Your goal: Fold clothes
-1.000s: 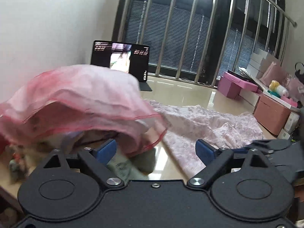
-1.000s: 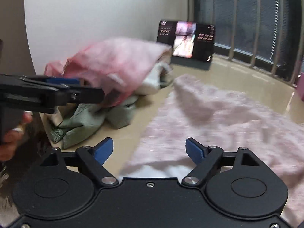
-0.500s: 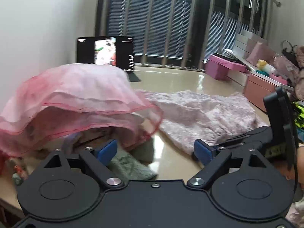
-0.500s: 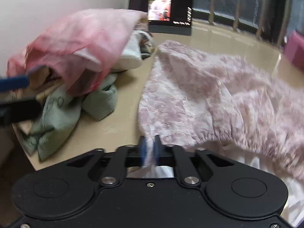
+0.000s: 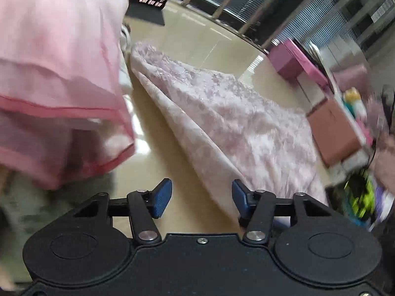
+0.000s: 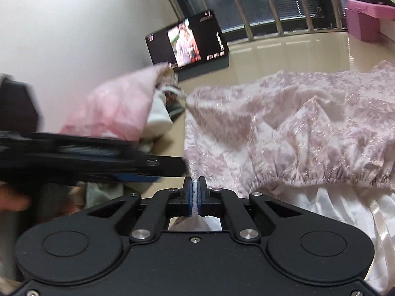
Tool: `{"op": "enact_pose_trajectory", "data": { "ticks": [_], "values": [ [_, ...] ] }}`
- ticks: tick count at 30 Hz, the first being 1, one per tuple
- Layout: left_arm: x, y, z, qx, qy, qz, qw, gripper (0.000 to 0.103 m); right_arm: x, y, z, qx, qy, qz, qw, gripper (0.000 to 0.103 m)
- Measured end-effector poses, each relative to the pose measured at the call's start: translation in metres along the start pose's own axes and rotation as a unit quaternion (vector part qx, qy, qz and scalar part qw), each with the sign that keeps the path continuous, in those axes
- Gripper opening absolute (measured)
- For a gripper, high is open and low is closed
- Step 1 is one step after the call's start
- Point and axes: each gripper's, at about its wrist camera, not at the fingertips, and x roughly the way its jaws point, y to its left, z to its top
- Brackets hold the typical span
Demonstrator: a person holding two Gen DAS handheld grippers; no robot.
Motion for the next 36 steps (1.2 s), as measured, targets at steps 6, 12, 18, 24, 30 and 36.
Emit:
{"op": "enact_pose_trajectory", "data": {
  "ticks": [6, 12, 18, 24, 30, 36],
  "values": [
    [0.028, 0.005, 0.029, -0.078, -0.033, 0.016, 0.9962, 0.053, -0.011, -0.024, -0.003, 0.03, -0.018, 0.03, 0.999, 0.003],
    [0.042, 0.012, 0.048, -0.115, -0.048, 0.068, 0.9899, 0.053, -0.016, -0.034, -0.007, 0.046, -0.036, 0.056, 0.997, 0.003],
    [0.034, 0.02, 0.054, -0.122, -0.073, 0.071, 0.9873, 0.051, -0.021, -0.04, -0.007, 0.055, -0.054, 0.072, 0.994, 0.003],
    [0.04, -0.005, 0.055, -0.046, -0.073, 0.105, 0.9907, 0.007, -0.021, -0.039, -0.011, 0.046, -0.051, 0.072, 0.995, 0.003],
    [0.045, -0.068, 0.057, 0.103, -0.075, 0.211, 0.9691, 0.006, -0.017, -0.038, -0.018, 0.05, -0.036, 0.081, 0.995, 0.003],
    [0.073, -0.143, 0.056, 0.26, -0.058, 0.296, 0.9171, 0.006, -0.022, -0.056, -0.03, 0.137, -0.06, 0.121, 0.981, 0.003]
  ]
}}
